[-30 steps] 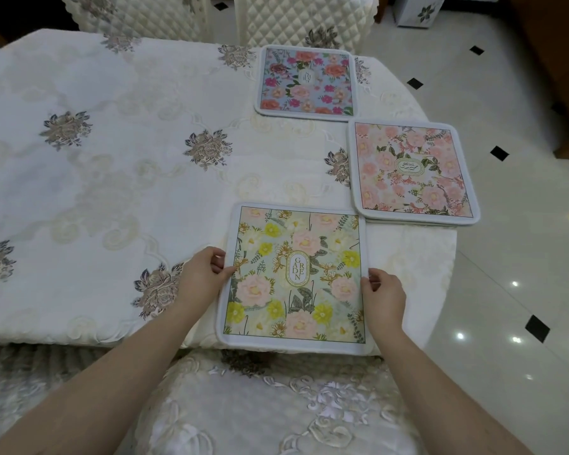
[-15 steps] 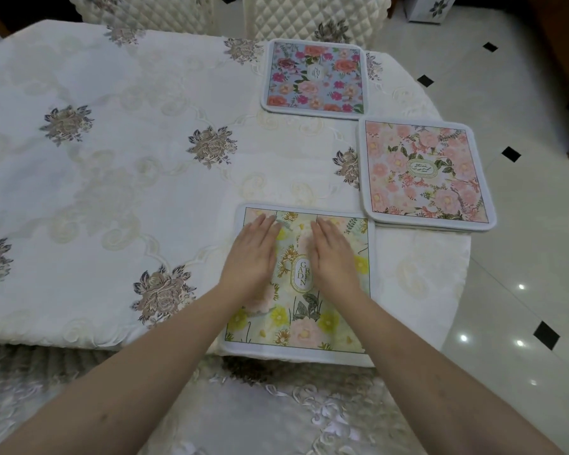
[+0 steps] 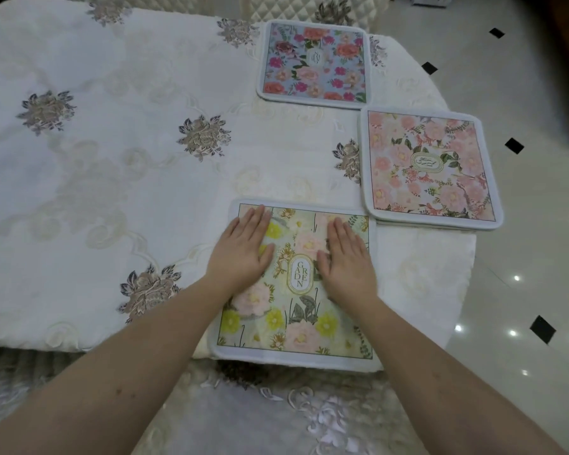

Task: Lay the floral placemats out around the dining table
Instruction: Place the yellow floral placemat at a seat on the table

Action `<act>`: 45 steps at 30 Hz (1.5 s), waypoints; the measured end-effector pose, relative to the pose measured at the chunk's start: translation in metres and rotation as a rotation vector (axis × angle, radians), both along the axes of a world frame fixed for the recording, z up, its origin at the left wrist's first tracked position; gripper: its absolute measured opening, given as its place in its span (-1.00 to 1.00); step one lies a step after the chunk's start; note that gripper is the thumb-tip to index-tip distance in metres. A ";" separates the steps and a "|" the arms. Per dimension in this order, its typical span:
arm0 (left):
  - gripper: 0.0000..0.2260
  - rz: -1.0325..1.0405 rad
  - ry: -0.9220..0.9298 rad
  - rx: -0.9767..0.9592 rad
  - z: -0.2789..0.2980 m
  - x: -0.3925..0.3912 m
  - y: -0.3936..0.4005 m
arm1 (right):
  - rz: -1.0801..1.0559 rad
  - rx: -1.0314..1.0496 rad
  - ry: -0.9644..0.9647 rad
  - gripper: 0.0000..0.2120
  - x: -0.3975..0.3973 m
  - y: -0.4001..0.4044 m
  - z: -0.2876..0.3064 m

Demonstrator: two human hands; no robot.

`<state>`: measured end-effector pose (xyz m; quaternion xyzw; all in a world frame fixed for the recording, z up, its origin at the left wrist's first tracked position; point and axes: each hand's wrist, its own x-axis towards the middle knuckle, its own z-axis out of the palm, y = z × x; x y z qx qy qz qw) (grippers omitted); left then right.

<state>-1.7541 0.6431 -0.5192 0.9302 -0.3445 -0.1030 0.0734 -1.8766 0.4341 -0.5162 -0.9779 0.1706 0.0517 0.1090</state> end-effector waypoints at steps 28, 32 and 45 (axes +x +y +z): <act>-0.44 0.002 0.024 0.066 0.004 -0.084 0.061 | -0.099 0.002 0.052 -0.42 -0.081 0.035 0.007; -0.41 -0.025 0.013 0.164 0.012 -0.067 0.087 | -0.069 -0.004 0.110 -0.40 -0.093 0.013 0.015; -0.45 -0.104 0.035 0.199 0.112 -0.078 0.038 | -0.104 0.018 0.231 -0.47 -0.110 0.036 0.112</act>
